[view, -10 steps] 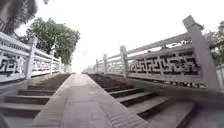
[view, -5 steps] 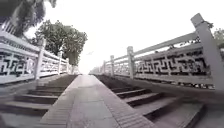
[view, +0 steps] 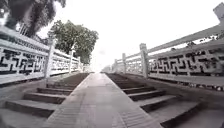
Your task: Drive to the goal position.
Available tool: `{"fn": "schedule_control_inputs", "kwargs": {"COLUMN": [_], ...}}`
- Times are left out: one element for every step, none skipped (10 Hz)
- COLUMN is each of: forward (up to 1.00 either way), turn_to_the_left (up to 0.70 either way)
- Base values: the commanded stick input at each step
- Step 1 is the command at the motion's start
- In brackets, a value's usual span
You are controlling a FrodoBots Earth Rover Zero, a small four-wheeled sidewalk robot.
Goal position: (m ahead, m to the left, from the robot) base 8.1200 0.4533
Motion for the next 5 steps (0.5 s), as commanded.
{"fn": "schedule_control_inputs", "kwargs": {"forward": [0.45, 0.45, 0.45, 0.45, 0.45], "turn_to_the_left": [0.27, 0.27, 0.27, 0.27, 0.27]}}
